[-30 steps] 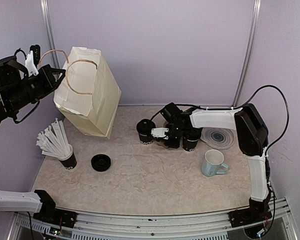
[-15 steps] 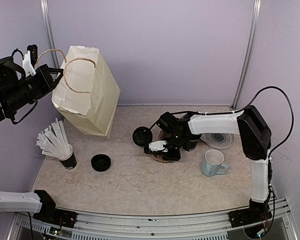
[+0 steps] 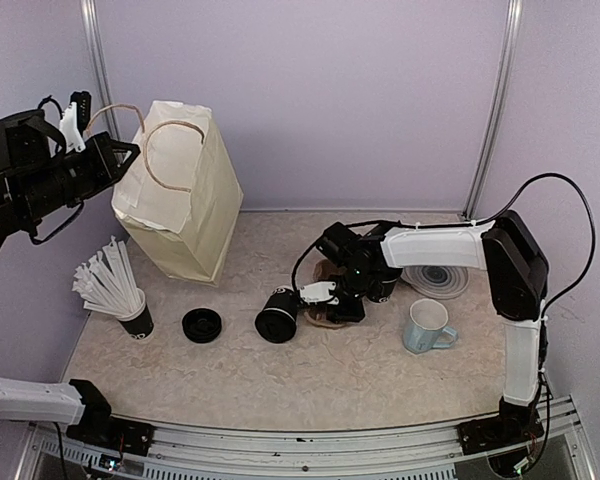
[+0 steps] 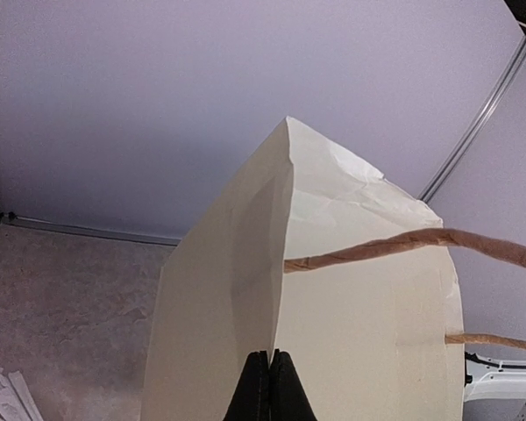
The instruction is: Pack the takeout coffee
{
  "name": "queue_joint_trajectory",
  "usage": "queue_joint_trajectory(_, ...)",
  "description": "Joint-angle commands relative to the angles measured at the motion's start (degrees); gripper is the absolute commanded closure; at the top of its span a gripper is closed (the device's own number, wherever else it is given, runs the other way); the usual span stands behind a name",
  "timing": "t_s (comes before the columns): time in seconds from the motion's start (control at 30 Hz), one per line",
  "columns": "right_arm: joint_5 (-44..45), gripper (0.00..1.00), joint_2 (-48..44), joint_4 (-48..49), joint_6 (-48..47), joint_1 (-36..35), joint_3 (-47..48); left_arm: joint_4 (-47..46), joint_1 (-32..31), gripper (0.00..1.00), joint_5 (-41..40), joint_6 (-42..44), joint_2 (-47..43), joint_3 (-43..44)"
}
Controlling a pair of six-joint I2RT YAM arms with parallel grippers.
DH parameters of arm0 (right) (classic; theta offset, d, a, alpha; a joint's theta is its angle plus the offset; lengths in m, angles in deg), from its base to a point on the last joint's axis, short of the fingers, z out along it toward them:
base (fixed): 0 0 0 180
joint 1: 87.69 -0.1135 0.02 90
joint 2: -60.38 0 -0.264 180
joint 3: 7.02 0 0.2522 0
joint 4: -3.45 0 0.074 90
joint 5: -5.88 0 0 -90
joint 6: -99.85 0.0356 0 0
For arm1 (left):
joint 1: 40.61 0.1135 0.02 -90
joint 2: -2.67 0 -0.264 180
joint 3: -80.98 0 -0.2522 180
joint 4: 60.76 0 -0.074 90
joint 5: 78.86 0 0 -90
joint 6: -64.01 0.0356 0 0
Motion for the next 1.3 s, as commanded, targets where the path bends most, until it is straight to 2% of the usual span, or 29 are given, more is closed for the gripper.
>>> queue_joint_trajectory(0.0,-4.32,0.98,-4.88,-5.99,-4.28,-0.91,-5.45,4.96,-0.23,1.00,3.49,0.75,3.50,3.33)
queue_joint_trajectory(0.3,-7.18,0.96,-11.87,-11.00,-5.35,-3.47,-14.83,5.73,0.11,1.00,5.03,-0.41,4.98,0.44)
queue_joint_trajectory(0.53,-8.13,0.94,-14.76,-16.42,-6.19,-4.87,-17.20,10.69,0.11,1.00,8.53,-1.91,5.50,1.14)
queue_joint_trajectory(0.7,-17.73,0.68,-17.67,-19.90,-6.14,-4.96,-6.36,11.88,0.39,1.00,7.47,-2.28,3.77,-0.25)
queue_joint_trajectory(0.77,-19.11,0.59,-17.53,-16.55,-2.98,-4.97,-2.71,11.83,0.82,1.00,7.25,-2.45,3.25,-0.63)
queue_joint_trajectory(0.83,-18.62,0.55,-16.44,-11.64,1.19,-5.00,-0.41,11.76,1.19,1.00,7.38,-2.73,2.98,-0.81)
queue_joint_trajectory(0.93,-16.63,0.58,-13.56,-5.89,6.15,-5.22,2.50,12.36,1.63,1.00,7.47,-2.56,3.08,-0.76)
queue_joint_trajectory(1.07,-15.03,0.58,-9.12,-4.13,10.23,-5.38,5.77,13.08,2.24,1.00,7.09,-2.42,2.72,-0.94)
queue_joint_trajectory(1.17,-14.68,0.50,-8.30,-4.15,9.00,-6.91,5.86,13.17,2.67,1.00,6.60,-2.42,1.94,-1.33)
queue_joint_trajectory(1.27,-8.42,0.34,-10.20,-2.17,1.54,-10.33,1.60,13.47,3.81,1.00,6.38,-2.05,1.39,-1.91)
